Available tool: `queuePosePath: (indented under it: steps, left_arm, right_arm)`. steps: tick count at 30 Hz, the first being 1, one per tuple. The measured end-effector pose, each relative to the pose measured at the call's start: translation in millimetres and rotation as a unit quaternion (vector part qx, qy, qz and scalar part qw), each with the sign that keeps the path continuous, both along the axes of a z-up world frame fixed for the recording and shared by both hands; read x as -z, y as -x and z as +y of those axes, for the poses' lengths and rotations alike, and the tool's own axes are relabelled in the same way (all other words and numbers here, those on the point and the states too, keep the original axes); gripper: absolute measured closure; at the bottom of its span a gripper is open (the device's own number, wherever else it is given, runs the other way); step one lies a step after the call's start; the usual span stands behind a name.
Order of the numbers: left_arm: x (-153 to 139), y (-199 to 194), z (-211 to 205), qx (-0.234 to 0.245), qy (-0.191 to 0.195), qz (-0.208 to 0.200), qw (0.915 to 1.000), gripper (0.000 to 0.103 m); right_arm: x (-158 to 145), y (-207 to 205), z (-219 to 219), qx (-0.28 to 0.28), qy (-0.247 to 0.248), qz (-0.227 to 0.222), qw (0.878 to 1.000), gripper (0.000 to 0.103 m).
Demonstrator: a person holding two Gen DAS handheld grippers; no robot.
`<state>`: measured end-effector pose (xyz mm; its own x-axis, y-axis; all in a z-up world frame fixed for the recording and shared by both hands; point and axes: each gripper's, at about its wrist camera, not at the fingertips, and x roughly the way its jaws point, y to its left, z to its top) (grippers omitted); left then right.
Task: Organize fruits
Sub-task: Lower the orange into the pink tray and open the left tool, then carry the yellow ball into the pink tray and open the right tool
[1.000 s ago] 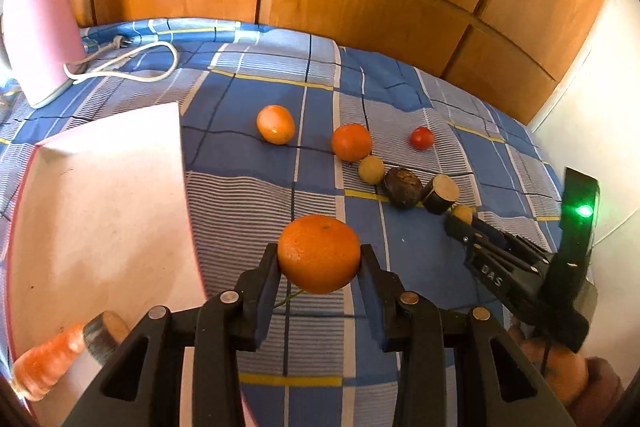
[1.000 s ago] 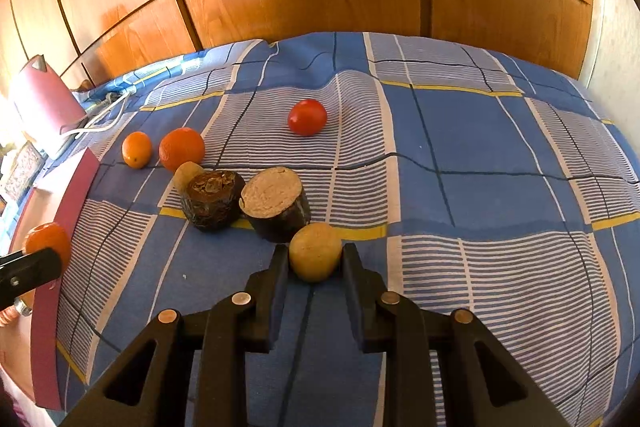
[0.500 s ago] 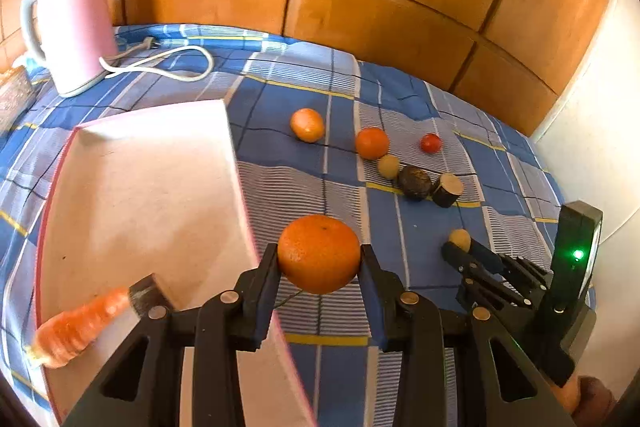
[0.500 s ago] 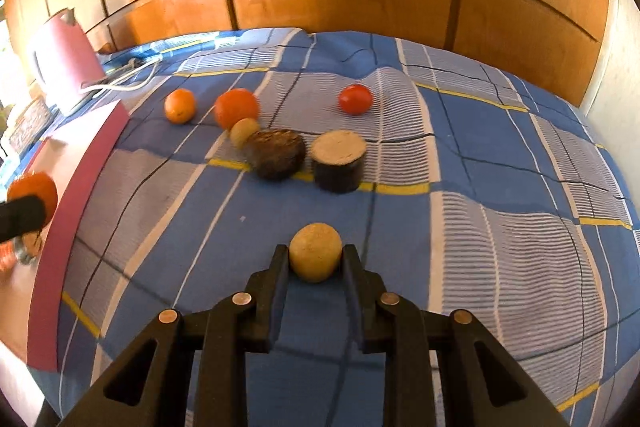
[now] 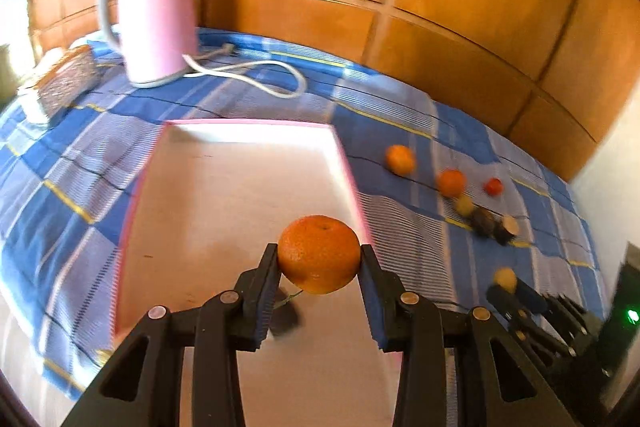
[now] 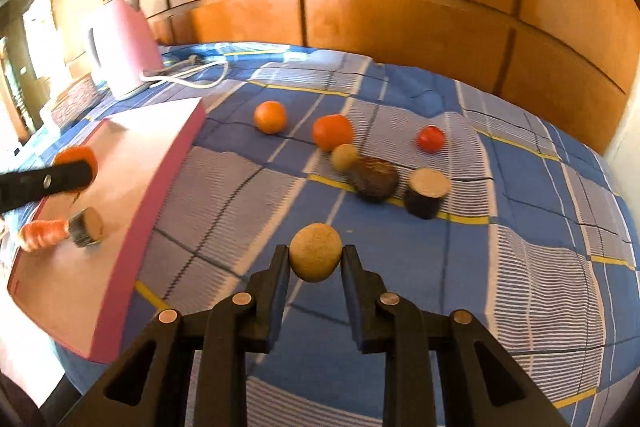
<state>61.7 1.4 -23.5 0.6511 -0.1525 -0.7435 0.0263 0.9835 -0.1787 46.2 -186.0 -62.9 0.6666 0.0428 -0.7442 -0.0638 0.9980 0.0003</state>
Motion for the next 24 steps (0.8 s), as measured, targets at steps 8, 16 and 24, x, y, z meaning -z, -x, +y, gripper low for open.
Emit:
queuePosePath:
  steps: [8, 16, 24]
  left_arm:
    - [12, -8, 37, -0.060, -0.012, 0.013, 0.9981, 0.061]
    - [4, 0, 45, -0.068, -0.001, -0.002, 0.9977, 0.047]
    - [0, 9, 56, -0.067, 0.021, -0.003, 0.9975, 0.047]
  right_arm:
    - [-5, 5, 18, -0.026, -0.008, 0.001, 1.000, 0.077]
    - [-20, 7, 42, -0.065, -0.034, -0.004, 0.997, 0.077]
    - [-29, 11, 78, -0.136, -0.070, 0.003, 0.988, 0.077]
